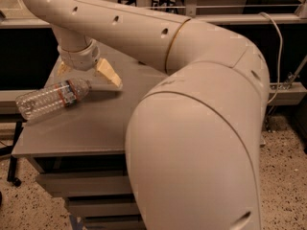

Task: Place water bottle upright

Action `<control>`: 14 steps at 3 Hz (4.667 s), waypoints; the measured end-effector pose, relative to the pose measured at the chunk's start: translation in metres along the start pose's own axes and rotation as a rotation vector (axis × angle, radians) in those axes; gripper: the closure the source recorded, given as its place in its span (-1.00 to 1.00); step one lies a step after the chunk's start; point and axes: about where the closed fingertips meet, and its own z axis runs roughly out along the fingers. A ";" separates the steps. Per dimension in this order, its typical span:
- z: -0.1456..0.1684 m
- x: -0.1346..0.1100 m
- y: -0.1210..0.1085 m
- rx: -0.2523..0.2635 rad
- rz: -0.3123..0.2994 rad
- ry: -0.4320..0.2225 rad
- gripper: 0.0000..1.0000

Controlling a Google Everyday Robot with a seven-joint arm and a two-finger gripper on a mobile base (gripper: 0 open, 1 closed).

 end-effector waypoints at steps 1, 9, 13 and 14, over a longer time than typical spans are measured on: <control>-0.004 -0.005 -0.006 -0.009 0.028 0.017 -1.00; -0.005 -0.053 -0.063 0.074 0.547 -0.113 -0.27; -0.061 0.052 -0.037 0.208 0.404 0.068 1.00; -0.084 0.113 -0.018 0.334 0.295 0.119 1.00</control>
Offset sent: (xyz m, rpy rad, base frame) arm -0.0060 0.0308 0.0039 -0.0212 -0.0053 -0.2537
